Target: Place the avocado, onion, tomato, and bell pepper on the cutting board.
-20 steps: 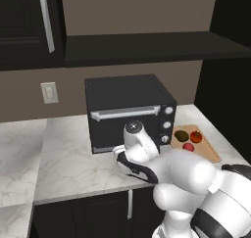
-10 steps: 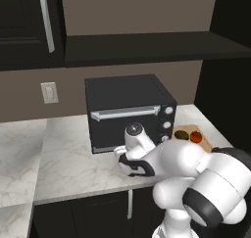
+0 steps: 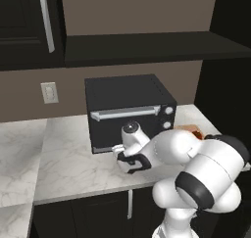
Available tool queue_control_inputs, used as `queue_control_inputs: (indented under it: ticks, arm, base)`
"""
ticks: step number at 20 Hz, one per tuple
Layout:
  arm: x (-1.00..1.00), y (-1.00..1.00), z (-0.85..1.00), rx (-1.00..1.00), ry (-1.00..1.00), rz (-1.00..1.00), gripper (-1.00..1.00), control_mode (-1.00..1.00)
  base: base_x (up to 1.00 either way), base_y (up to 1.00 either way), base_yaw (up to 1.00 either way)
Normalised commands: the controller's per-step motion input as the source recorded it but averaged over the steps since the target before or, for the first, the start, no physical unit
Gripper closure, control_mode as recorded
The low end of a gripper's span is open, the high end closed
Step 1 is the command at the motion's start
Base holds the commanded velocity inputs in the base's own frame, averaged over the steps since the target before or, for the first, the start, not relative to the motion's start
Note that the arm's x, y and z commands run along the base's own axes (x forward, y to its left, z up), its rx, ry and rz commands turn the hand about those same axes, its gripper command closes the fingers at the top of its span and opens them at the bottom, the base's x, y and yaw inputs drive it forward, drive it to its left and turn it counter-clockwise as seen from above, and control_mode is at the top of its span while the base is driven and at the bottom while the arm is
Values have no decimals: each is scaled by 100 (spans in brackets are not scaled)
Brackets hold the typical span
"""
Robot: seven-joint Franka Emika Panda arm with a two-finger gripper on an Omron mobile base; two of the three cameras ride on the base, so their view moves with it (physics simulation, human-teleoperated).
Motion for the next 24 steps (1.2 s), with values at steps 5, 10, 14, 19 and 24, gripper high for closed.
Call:
queue_control_inputs:
  ticks: [5, 10, 14, 19, 24]
  arm:
    - [0, 0, -7, 0, 0, 0, 100, -100]
    - [-37, 0, 30, 0, -6, 0, 100, -100]
    - [-31, 0, 56, 0, 0, 0, 100, -100]
    - [-20, -2, 55, 0, 3, 0, 100, -100]
    - [-33, -10, 39, 0, 4, -1, 100, -100]
  base:
    - [0, 0, 0]
    - [0, 0, 0]
    - [0, 0, 0]
    - [0, 0, 0]
    - [0, 0, 0]
